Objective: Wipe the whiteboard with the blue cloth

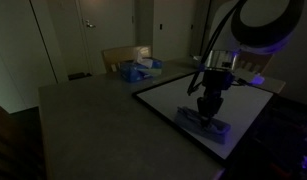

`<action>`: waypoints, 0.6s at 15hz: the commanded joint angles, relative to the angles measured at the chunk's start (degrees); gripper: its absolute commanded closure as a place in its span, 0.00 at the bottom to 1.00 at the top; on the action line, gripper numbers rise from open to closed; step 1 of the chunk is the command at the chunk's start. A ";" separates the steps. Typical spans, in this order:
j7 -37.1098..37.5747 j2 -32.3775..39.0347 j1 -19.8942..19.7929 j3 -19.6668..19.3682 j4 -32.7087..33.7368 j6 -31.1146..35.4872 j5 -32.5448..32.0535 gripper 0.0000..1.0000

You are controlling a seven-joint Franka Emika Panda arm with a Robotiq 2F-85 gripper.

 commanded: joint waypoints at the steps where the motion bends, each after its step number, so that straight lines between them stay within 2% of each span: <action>1: -2.95 -0.87 2.64 -1.56 0.34 -0.24 4.16 0.89; 4: -2.95 -0.88 2.64 -1.54 0.34 -0.24 4.16 0.89; 5: -0.98 -1.94 5.75 -4.30 1.09 -2.04 2.94 0.97; 6: 0.79 -3.46 7.70 -6.27 0.76 -1.92 2.39 0.97; 9: 8.12 -9.11 18.84 -17.99 -0.34 -0.94 0.79 0.97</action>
